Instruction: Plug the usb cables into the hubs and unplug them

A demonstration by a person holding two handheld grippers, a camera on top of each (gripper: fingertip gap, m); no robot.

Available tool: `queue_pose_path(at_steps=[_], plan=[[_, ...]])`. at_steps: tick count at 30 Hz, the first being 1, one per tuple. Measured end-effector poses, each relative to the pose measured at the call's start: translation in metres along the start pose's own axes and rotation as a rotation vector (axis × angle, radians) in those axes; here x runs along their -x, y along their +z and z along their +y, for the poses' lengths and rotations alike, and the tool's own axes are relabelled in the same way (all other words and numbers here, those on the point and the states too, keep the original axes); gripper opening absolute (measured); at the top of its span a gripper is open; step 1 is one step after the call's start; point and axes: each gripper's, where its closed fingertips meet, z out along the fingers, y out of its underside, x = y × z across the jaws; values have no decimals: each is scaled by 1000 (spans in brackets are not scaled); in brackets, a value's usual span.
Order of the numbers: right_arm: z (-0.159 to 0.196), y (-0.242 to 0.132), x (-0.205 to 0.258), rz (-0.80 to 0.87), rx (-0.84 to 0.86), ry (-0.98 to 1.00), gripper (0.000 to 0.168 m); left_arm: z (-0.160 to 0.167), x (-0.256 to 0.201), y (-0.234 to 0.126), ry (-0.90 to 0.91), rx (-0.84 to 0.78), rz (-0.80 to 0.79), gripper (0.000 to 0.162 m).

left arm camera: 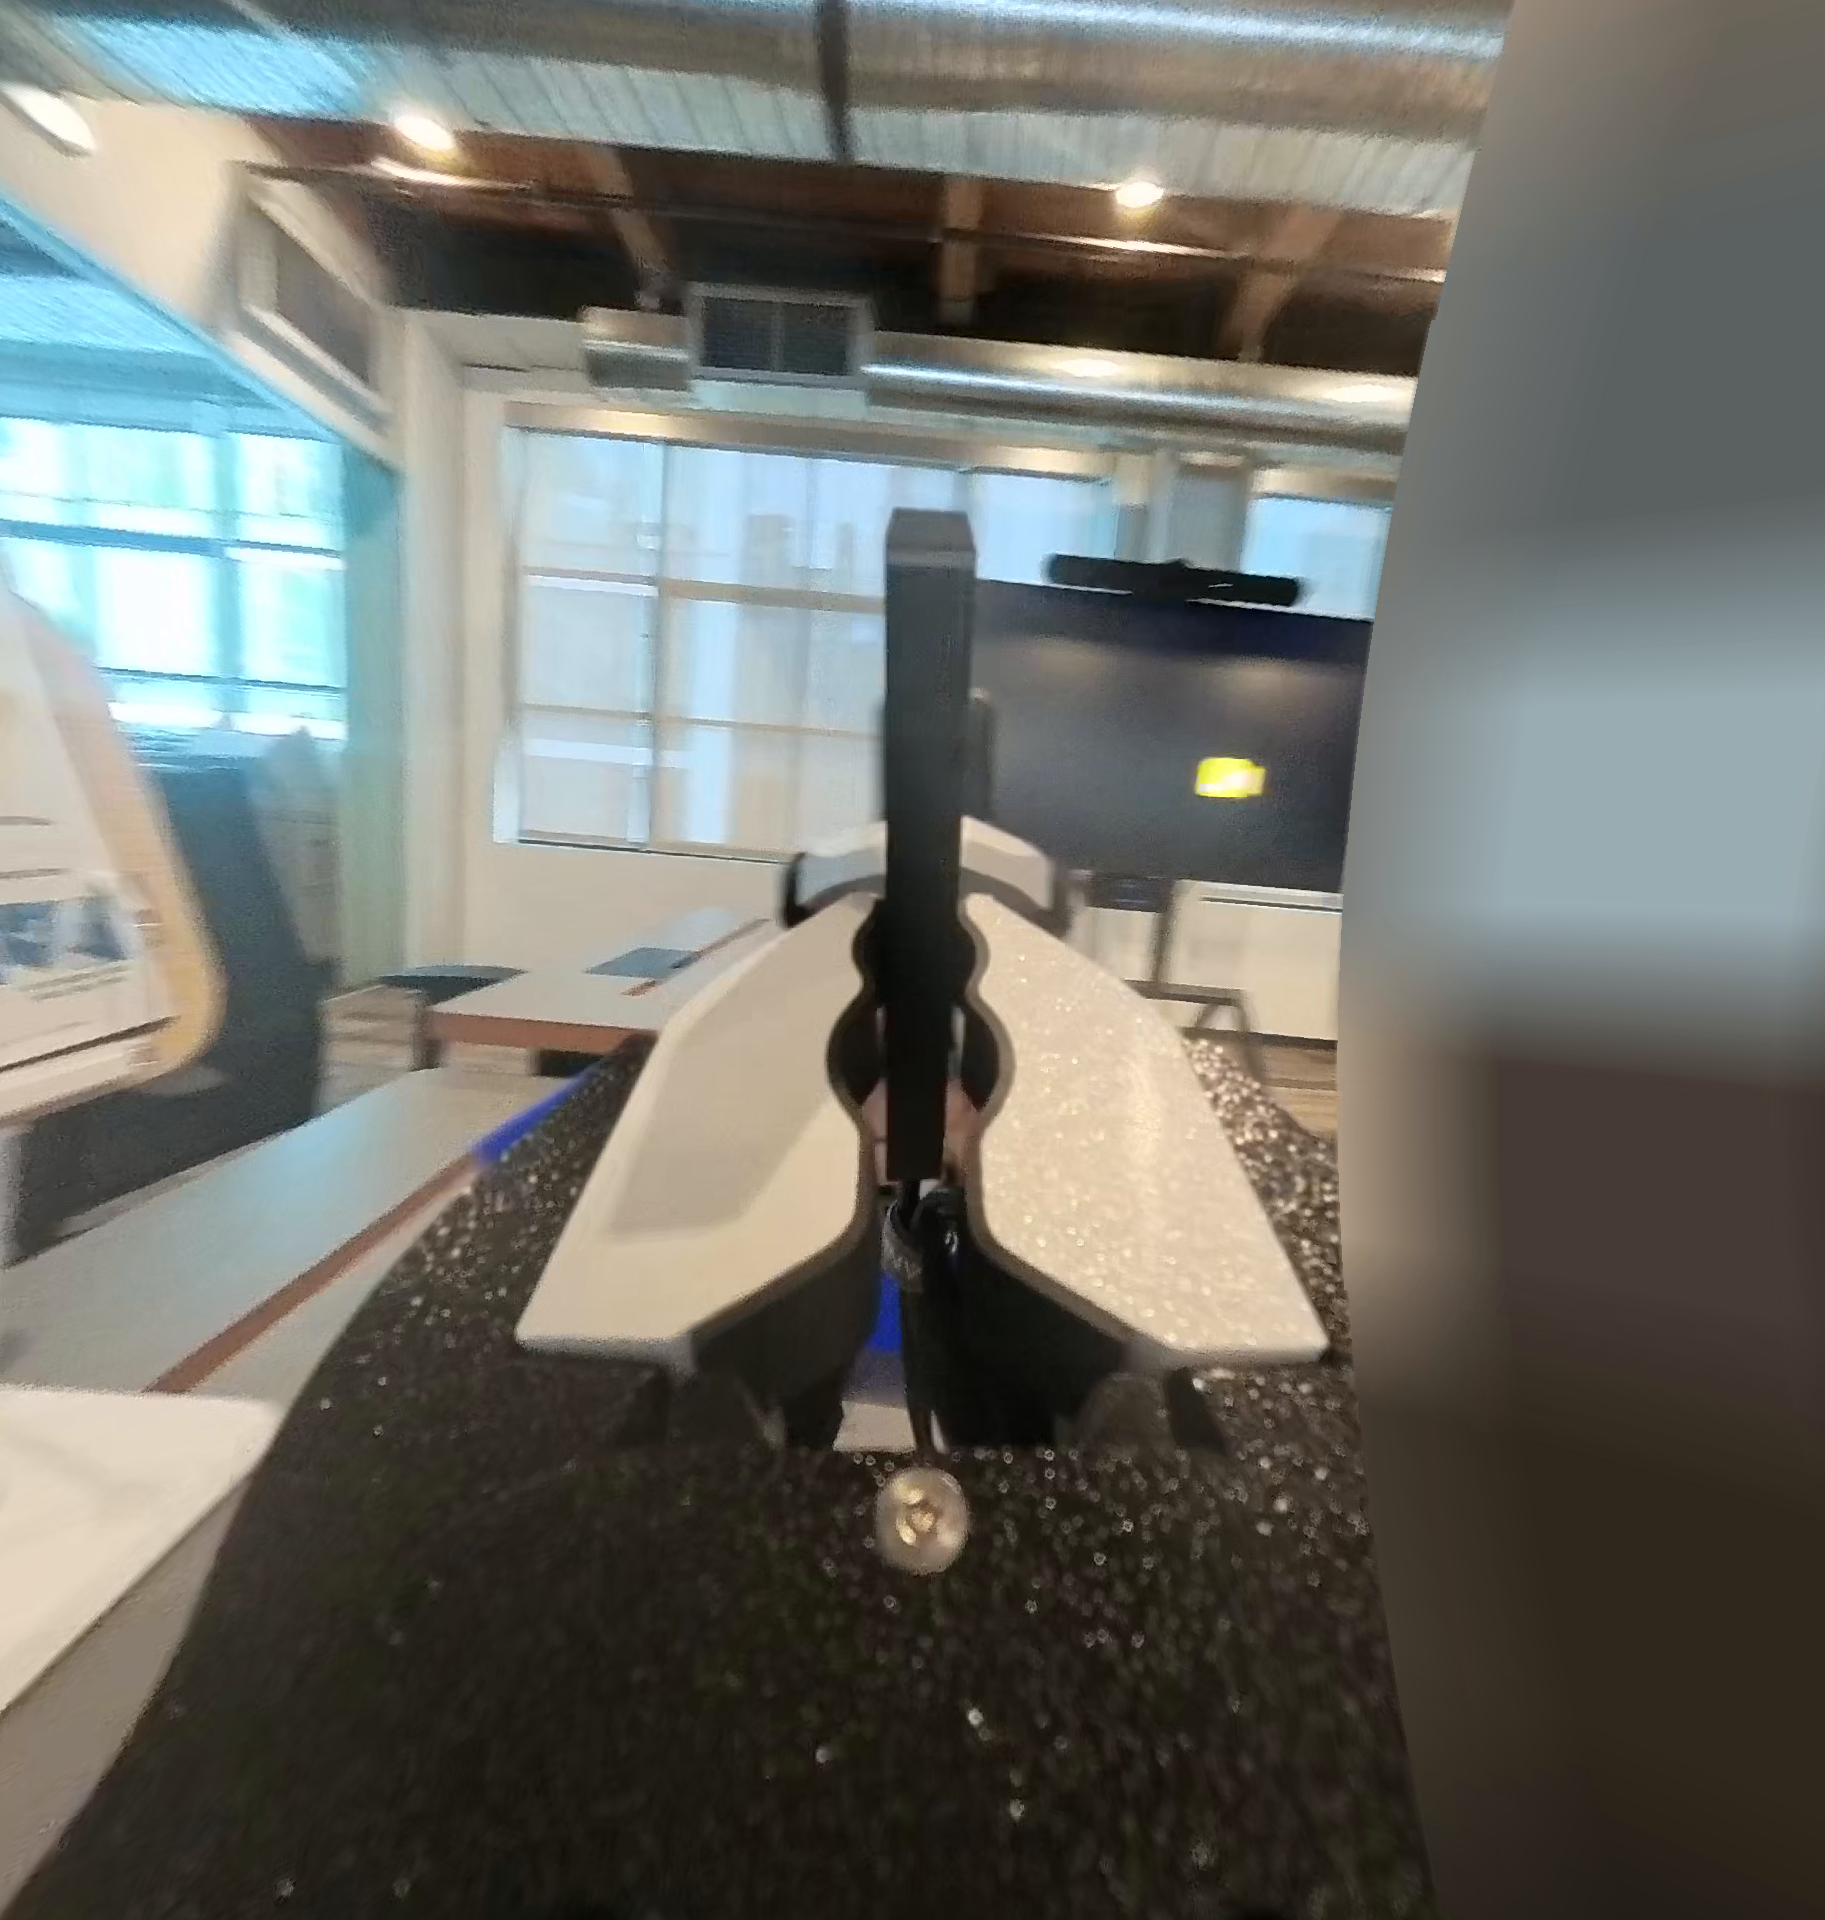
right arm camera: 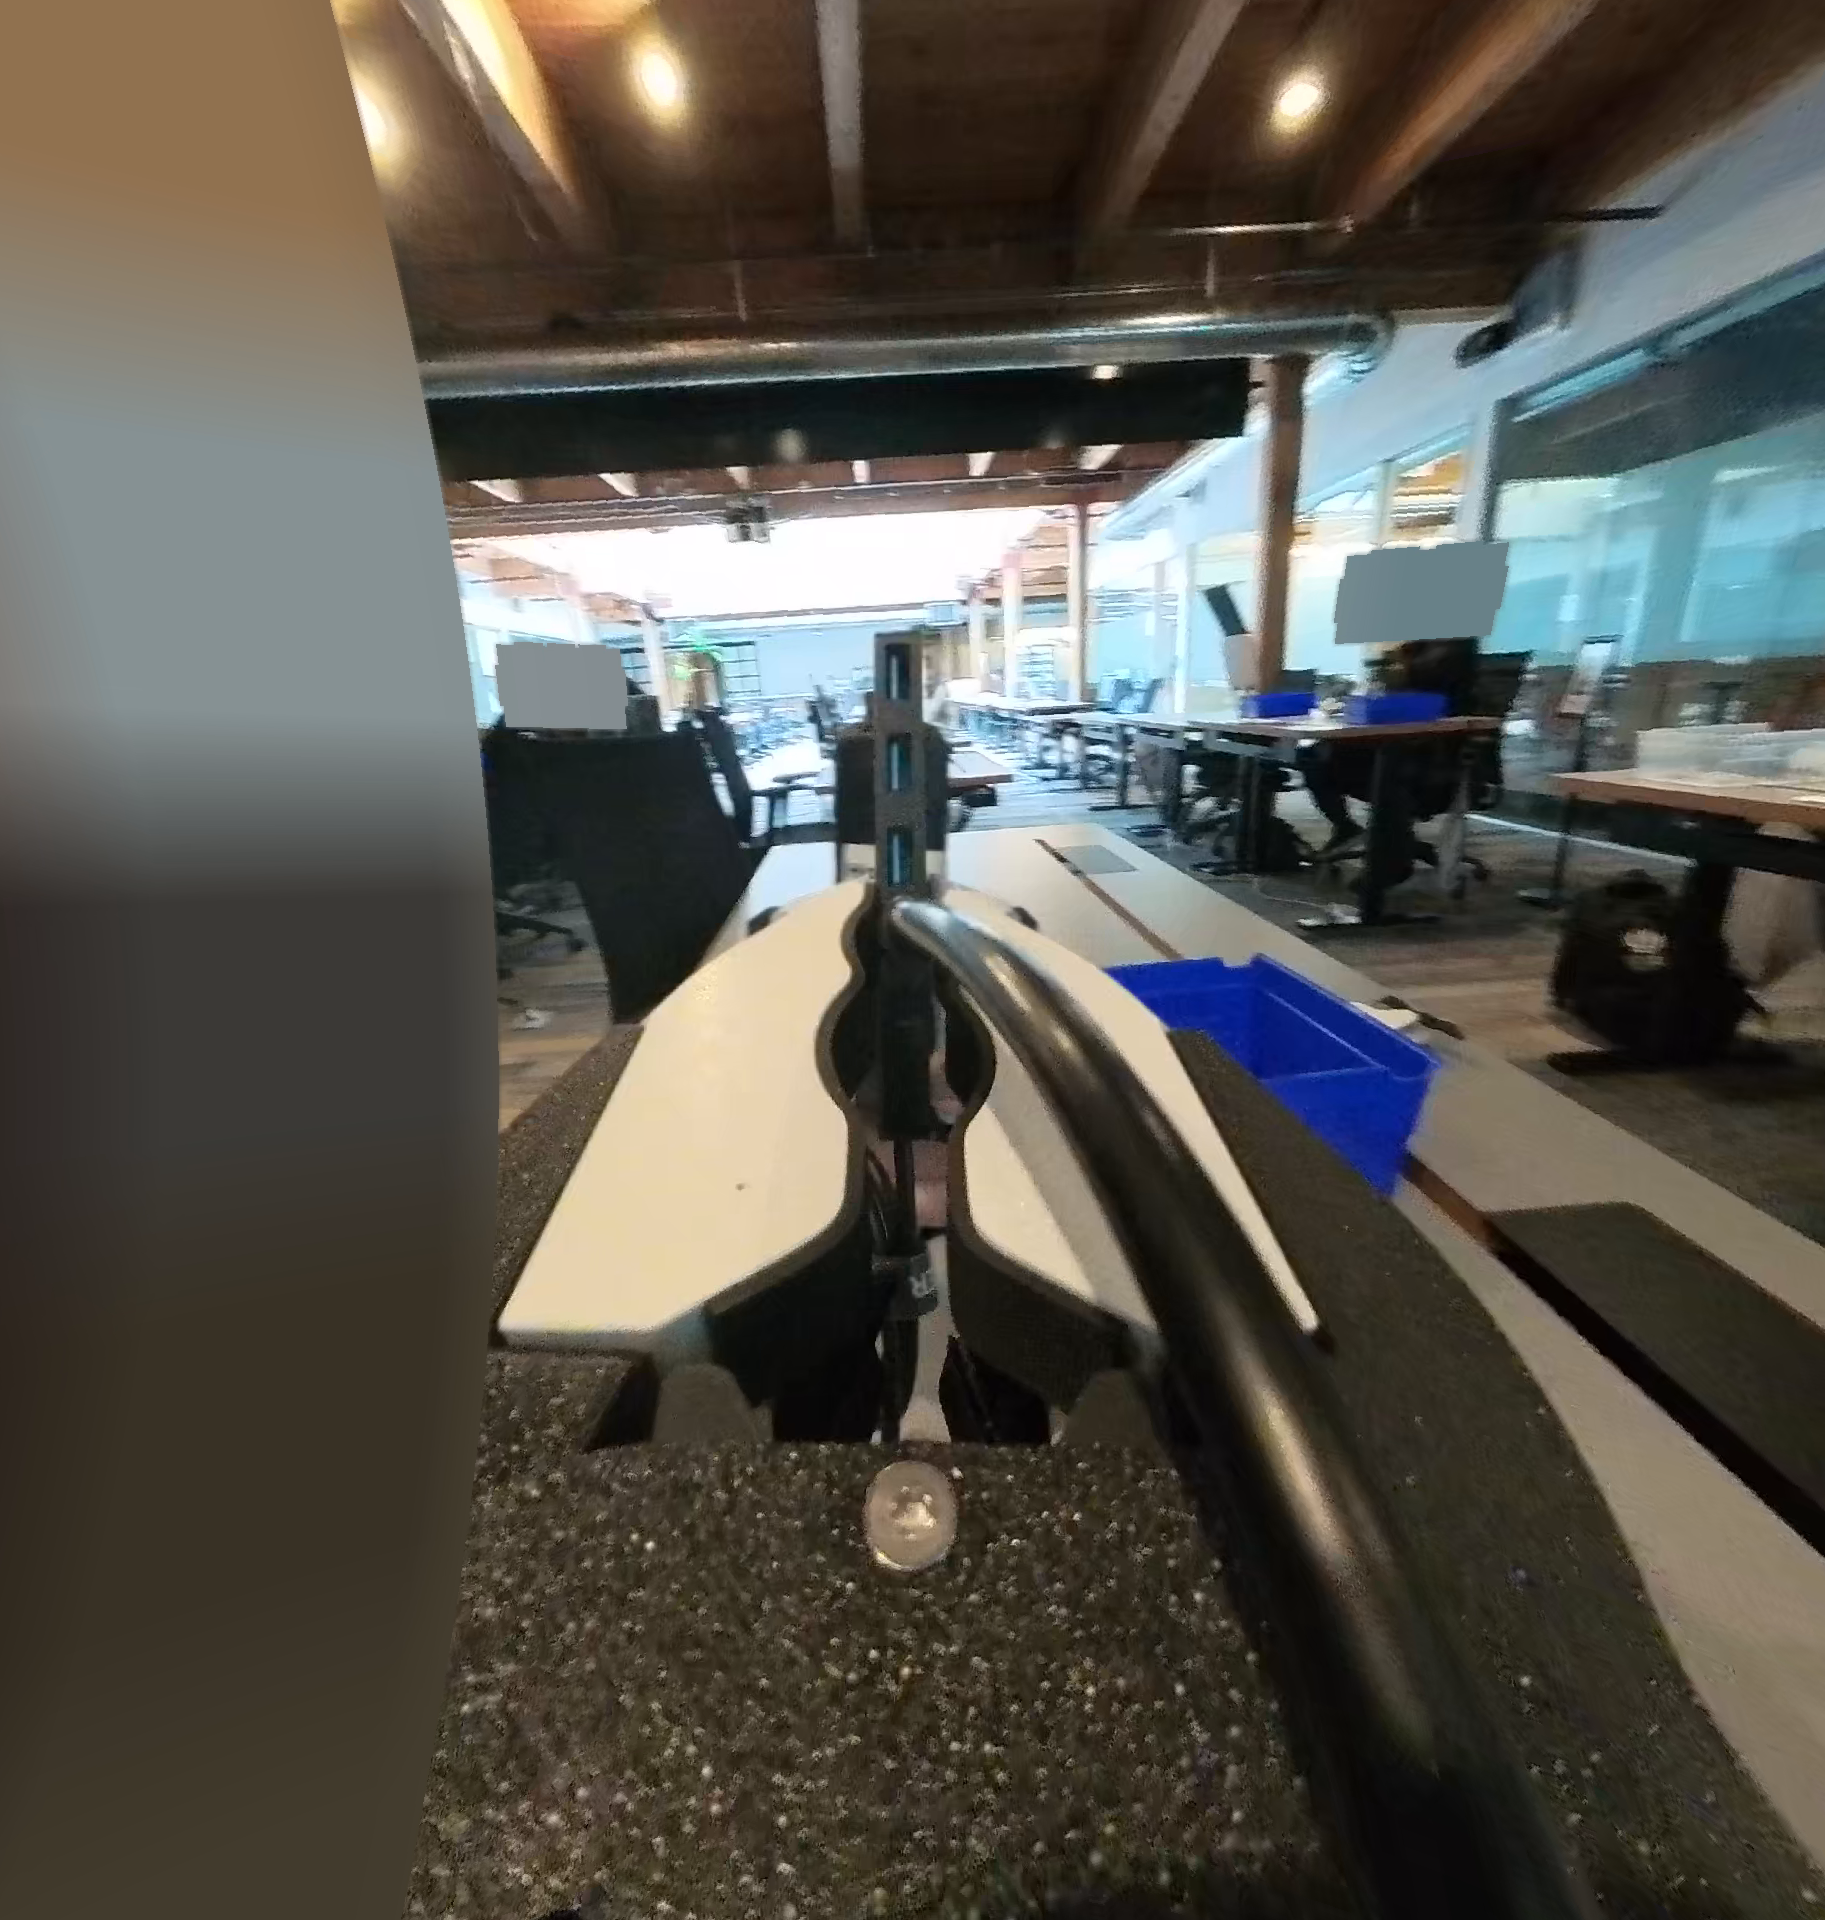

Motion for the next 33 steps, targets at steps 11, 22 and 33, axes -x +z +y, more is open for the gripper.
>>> queue_pose_path(at_steps=[11, 22, 33], plan=[[-47, -79, -15, 176, -195, -32, 9, -47, 20, -55, -34, -210, -86, 10], [-29, -151, -11, 544, 190, 87, 9, 7, 17, -17, 79, 187, -168, 11], [69, -318, -29, 963, 902, 508, 9, 24, 12, -3, -9, 235, -112, 11]])
